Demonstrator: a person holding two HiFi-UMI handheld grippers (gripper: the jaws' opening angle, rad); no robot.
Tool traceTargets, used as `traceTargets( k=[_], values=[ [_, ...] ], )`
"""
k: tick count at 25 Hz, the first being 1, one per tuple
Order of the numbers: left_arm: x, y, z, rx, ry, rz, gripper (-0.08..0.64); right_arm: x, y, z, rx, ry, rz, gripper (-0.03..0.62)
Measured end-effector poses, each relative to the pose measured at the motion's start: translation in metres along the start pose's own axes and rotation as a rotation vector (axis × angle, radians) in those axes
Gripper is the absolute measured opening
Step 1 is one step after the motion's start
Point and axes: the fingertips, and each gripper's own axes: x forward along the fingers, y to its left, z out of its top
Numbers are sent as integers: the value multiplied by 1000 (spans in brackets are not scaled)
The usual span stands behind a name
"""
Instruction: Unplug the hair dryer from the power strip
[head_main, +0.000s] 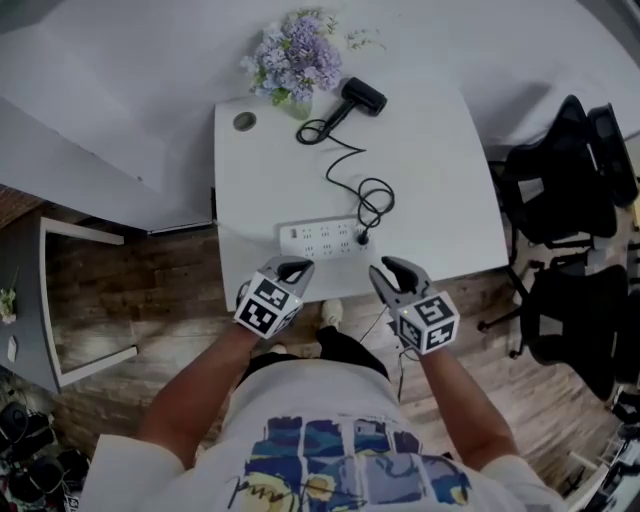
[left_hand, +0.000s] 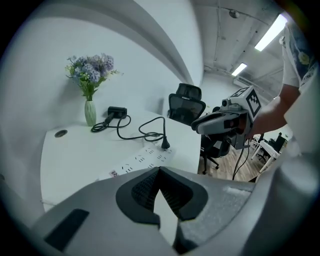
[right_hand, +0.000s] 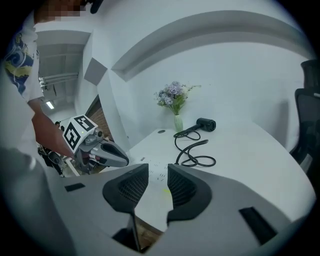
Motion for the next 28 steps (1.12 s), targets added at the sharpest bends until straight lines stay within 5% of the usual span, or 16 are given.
traceTargets(
  k=[20, 28],
  values=[
    [59, 38, -14, -88, 108, 56, 2, 80, -44, -16, -69, 135, 151, 133],
    [60, 39, -14, -66, 113, 56, 2, 92, -43, -16, -80, 156, 169, 112]
  ],
)
